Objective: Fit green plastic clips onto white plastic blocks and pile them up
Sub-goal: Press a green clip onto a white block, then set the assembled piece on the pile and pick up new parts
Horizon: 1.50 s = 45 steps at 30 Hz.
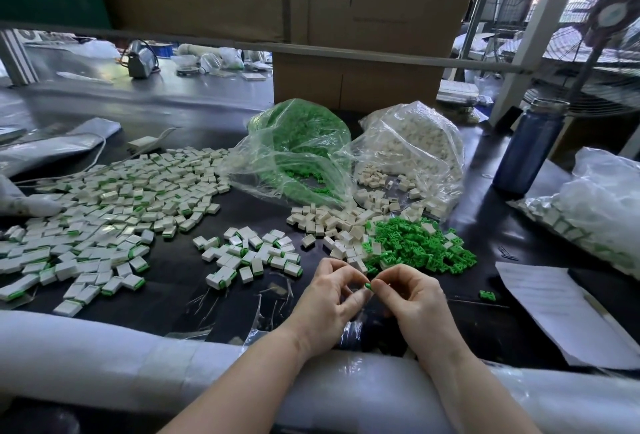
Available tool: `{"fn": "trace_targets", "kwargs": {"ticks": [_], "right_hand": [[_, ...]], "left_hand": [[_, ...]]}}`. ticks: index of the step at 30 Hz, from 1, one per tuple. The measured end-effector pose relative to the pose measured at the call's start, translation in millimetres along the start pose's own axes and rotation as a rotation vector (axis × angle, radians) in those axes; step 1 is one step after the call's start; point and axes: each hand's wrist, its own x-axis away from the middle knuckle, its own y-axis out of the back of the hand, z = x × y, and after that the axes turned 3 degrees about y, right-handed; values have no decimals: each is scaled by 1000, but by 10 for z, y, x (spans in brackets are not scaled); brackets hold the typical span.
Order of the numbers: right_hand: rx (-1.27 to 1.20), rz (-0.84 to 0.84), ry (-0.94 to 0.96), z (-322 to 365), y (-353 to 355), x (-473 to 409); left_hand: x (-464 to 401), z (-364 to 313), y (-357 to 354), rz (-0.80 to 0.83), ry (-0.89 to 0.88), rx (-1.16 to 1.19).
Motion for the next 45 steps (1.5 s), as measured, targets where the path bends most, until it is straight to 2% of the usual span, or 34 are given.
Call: {"fn": "trace_targets", "kwargs": {"ticks": [2, 6, 9, 17, 22, 25, 29, 40, 42, 45], "right_hand": [[74, -14, 5, -10, -11, -3], [60, -63, -9, -25, -10, -11], [52, -26, -7, 4, -13, -2], [144, -29, 32, -3, -9, -4], [153, -123, 13, -64, 5, -30], [194, -161, -3, -101, 9, -40], [228, -179, -7, -128, 9, -40], [389, -176, 15, -166, 3, -52], [439, -165, 28, -166, -4, -51], [576, -139, 56, -159, -28, -58]], "left_hand": [[-2, -2, -4, -5, 1, -16], [-9, 1, 1, -40, 19, -70], [-9, -7, 15, -45, 16, -105], [4, -3, 8, -41, 24, -34], [-24, 53, 13, -283, 115, 2], [-36, 93, 38, -454, 122, -107], [-50, 122, 64, -537, 136, -199], [-57, 90, 16, -311, 300, -564], [-53, 87, 4, -297, 261, -612], [-41, 87, -21, -280, 107, -601]]}}
